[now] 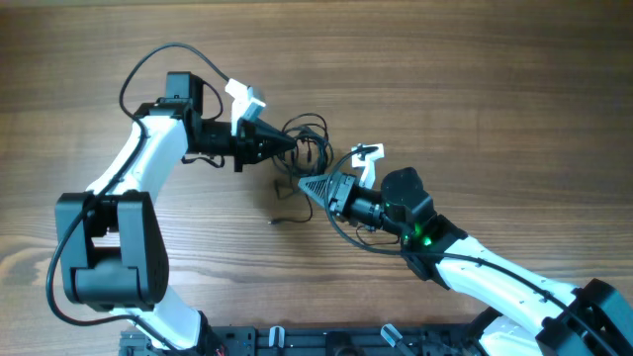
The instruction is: Untangle cables
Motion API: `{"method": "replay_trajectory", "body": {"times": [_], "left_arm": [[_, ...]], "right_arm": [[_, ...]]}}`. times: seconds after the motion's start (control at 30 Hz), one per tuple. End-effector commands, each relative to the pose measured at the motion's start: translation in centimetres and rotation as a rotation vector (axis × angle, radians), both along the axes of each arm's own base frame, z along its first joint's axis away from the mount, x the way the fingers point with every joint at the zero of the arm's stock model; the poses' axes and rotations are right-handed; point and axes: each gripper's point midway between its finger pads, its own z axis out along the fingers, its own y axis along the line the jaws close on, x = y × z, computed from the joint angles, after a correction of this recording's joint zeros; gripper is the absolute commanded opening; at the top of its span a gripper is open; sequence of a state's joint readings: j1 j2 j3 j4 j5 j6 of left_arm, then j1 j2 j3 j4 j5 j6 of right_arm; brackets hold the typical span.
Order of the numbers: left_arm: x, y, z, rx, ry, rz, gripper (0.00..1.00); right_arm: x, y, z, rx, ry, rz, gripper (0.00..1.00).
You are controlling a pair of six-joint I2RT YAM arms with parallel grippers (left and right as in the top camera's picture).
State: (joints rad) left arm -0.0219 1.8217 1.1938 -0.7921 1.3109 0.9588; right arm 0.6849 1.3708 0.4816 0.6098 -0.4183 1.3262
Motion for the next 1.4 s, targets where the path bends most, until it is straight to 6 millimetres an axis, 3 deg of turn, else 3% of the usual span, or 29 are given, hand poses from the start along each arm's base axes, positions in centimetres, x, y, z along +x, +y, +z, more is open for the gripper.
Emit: {"method": "replay_trajectory", "body": {"times": [0.0, 0.23, 0.37, 0.47, 0.53, 0.6, 0.7, 0.8, 0.97, 1.17, 1.37], "left_arm": [[-0.2, -0.7, 0.5, -0.034, 0.002, -0.022, 0.04], [-0.2, -0.7, 0.5, -0.035, 0.002, -0.022, 0.04], [-0.2, -0.7, 0.5, -0.035, 0.002, -0.022, 0.04], [-0.2, -0.7, 0.5, -0.035, 0.002, -0.022, 0.04], [-0.2, -0.7, 0.5, -0.035, 0.002, -0.022, 0.04], [-0.2, -0.7, 0.5, -0.035, 0.002, -0.022, 0.04], [-0.2, -0.7, 0.5, -0.035, 0.002, -0.021, 0.04], [-0.1, -0.7, 0.5, -0.034, -0.005, -0.021, 0.04], [0.0, -0.7, 0.5, -0.035, -0.012, -0.021, 0.04], [0.0, -0.7, 0.3, -0.023, -0.009, -0.017, 0.04], [3.3, 0.6, -2.8, 0.178, 0.144, 0.163, 0.04]], "right_arm": [[1.6, -0.6, 0.1, -0.008, -0.007, -0.099, 0.29], [1.2, -0.5, -2.7, -0.056, 0.094, -0.104, 0.35], [1.3, -0.2, -2.3, -0.035, 0.091, -0.105, 0.23], [1.8, 0.1, -0.5, 0.020, 0.033, -0.104, 0.12], [2.2, 0.4, 1.9, 0.092, -0.045, -0.103, 0.05], [2.7, 0.4, 4.1, 0.152, -0.114, -0.124, 0.04], [2.8, 0.4, 5.5, 0.194, -0.158, -0.125, 0.04], [2.3, 0.6, 6.7, 0.230, -0.190, -0.079, 0.04], [1.3, -0.5, 10.9, 0.352, -0.326, 0.051, 0.04], [0.3, -1.1, 11.9, 0.379, -0.362, 0.139, 0.04], [-0.6, -2.2, 15.0, 0.449, -0.516, 0.156, 0.04]]}}
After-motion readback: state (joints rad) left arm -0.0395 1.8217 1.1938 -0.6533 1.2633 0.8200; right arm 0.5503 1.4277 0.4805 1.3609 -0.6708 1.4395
